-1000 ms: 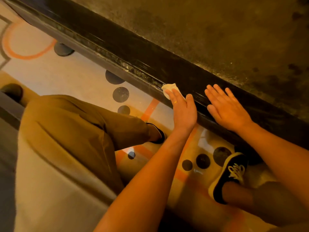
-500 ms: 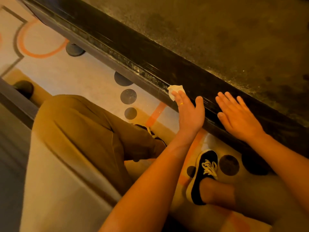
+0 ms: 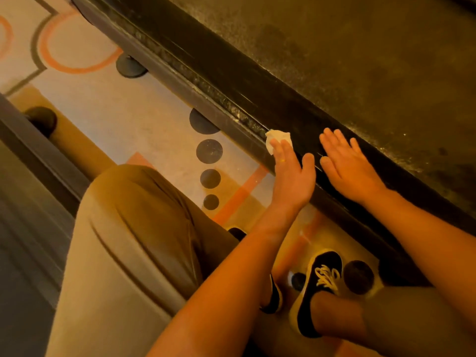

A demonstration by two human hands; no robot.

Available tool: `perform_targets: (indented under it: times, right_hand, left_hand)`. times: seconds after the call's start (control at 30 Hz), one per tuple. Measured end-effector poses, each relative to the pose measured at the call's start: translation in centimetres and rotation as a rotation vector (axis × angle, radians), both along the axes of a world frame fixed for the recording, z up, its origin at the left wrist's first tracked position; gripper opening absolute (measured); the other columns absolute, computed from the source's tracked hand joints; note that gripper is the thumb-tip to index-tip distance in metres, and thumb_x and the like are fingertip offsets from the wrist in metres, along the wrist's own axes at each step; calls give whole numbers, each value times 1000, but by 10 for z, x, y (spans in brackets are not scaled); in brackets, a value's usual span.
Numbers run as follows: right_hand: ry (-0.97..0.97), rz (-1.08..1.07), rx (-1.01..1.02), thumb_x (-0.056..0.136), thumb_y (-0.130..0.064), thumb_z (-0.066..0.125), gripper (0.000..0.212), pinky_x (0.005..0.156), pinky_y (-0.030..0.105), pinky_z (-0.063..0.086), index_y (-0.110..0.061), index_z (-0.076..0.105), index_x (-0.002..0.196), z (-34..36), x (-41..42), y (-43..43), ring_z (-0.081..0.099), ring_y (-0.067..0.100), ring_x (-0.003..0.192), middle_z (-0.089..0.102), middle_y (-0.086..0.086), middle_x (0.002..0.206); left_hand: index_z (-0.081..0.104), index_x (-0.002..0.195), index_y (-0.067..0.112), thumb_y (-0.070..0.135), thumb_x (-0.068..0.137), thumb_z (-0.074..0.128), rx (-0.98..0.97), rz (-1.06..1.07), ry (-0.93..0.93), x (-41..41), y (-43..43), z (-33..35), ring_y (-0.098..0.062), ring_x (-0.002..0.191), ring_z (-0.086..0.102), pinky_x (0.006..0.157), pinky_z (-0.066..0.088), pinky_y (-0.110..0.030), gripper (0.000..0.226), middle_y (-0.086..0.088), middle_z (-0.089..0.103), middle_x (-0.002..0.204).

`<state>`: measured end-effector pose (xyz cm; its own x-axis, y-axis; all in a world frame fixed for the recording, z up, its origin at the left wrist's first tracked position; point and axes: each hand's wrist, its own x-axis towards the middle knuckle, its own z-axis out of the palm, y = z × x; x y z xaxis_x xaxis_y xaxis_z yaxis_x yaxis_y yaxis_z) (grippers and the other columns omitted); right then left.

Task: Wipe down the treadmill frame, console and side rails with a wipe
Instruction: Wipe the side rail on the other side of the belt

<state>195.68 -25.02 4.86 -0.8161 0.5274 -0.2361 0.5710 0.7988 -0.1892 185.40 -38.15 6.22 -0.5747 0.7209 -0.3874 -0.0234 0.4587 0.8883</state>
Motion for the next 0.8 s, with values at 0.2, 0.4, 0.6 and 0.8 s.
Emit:
perform_targets:
  times: [0.2, 0.4, 0.6, 0.8]
  right_hand:
    - [51, -90, 23, 107, -38, 16, 57, 124, 41, -2, -17, 12, 160, -2, -68, 10, -2, 15, 154, 6, 0, 167]
    - [60, -78, 86, 107, -35, 16, 56, 124, 43, 2, -15, 14, 159, -6, -69, 10, 2, 18, 154, 10, 2, 167]
    - [79, -57, 78, 106, -37, 15, 58, 124, 44, 3, -15, 15, 159, -8, -68, 13, 2, 17, 154, 11, 3, 166]
    - [80, -77, 70, 108, -33, 20, 54, 125, 43, 2, -15, 15, 159, -6, -70, 12, 0, 16, 154, 9, 3, 167]
  left_hand:
    - [21, 158, 7, 29, 109, 36, 42, 64, 431, -24, -11, -32, -22, 155, 3, 124, 7, -32, 56, -10, 5, 168]
    - [7, 159, 9, 21, 108, 39, 63, 196, 436, -17, 21, -40, -11, 151, -17, 125, 6, -29, 62, -7, -6, 169]
    - [-21, 154, 14, 34, 108, 28, -53, 322, 357, -30, 44, -32, -16, 150, -27, 125, -5, -38, 70, -4, -28, 164]
    - [-22, 154, 15, 36, 107, 28, -64, 447, 308, -52, 55, -29, -14, 150, -26, 125, -6, -39, 72, -2, -29, 164]
